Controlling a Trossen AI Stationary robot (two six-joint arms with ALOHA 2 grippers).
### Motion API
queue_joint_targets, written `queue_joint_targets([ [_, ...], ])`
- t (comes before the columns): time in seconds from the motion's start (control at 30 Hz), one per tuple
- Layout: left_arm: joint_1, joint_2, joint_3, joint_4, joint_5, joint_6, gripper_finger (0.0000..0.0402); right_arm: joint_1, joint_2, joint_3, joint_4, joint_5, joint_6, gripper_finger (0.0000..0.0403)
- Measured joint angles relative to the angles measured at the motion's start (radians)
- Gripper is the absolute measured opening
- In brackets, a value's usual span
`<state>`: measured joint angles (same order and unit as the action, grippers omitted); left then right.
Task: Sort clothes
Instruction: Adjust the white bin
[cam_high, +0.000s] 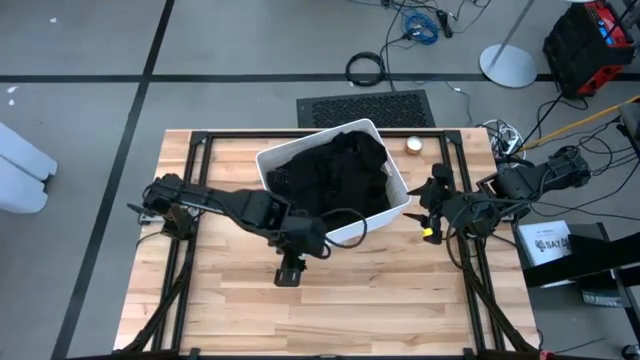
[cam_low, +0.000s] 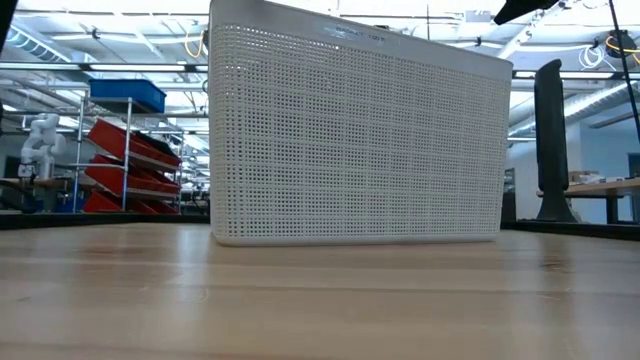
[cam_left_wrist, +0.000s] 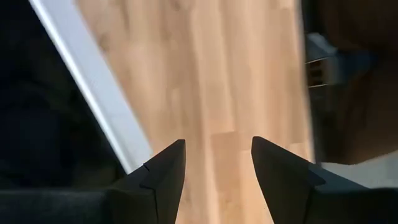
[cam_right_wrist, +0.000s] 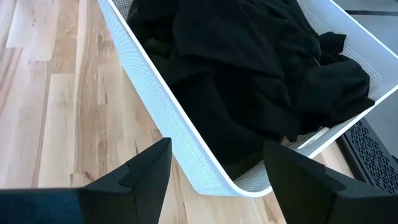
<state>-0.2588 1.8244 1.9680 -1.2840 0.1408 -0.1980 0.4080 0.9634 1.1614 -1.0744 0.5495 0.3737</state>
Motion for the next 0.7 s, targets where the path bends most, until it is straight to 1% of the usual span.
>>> queue_joint_targets([
  [0.17, 0.003, -0.003, -0.092, 0.015, -0.137, -0.007, 0.0194, 0.0, 0.0, 0.0, 0.0, 0.0, 0.0, 0.0242],
  [0.37, 0.043, 0.003, -0.11, -0.059, -0.24, -0.006, 0.0194, 0.0, 0.0, 0.0, 0.001, 0.001, 0.0, 0.0242],
  [0.5, 0.085, 0.002, -0.11, -0.102, -0.349, -0.005, 0.0194, 0.0, 0.0, 0.0, 0.0, 0.001, -0.001, 0.0242],
  [0.57, 0.114, 0.002, -0.11, -0.105, -0.378, 0.001, 0.0194, 0.0, 0.0, 0.0, 0.0, 0.001, -0.001, 0.0242],
  [0.7, 0.179, 0.002, -0.121, -0.064, -0.399, 0.068, 0.0194, 0.0, 0.0, 0.0, 0.0, 0.001, -0.001, 0.0242],
])
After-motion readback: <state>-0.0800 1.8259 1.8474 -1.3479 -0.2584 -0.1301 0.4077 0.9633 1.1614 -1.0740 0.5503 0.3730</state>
